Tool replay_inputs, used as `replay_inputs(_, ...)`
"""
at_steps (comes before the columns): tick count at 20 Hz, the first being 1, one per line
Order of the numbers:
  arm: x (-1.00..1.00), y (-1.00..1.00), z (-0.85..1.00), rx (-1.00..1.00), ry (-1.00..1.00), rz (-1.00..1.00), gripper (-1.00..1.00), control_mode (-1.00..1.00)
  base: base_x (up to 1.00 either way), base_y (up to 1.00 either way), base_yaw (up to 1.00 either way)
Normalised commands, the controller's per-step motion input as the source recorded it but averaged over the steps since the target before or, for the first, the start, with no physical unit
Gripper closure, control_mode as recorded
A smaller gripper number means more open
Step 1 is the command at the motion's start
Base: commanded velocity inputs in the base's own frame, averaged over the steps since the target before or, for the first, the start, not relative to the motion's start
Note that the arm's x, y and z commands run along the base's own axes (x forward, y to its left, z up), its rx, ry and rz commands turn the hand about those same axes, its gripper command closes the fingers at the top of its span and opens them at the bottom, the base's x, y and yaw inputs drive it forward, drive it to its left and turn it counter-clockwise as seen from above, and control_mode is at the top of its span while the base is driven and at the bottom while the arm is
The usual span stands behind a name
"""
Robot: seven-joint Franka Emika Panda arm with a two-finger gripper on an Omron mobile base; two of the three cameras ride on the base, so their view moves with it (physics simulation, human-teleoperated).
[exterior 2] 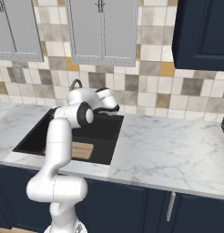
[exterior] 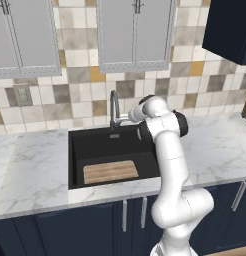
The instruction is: Turn on the sink faucet with hot water and rinse the cutting board for ten seconds, then turn off the faucet. Push the cutting board to reach the water if necessary.
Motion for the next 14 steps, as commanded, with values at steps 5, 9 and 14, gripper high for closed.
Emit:
replay_inputs(5,0.02,0.64,-0.04,-0.03,0.01,0.01,-1.00,-1.00,0.00,0.00,0.00)
replay_inputs(9,0.00,-0.05,0.00,0.00,0.00,0.00,-1.00,-1.00,0.00,0.00,0.00)
replay_inputs(14,0.00,-0.25,0.00,0.03,0.00,0.00,-1.00,-1.00,0.00,0.00,0.00)
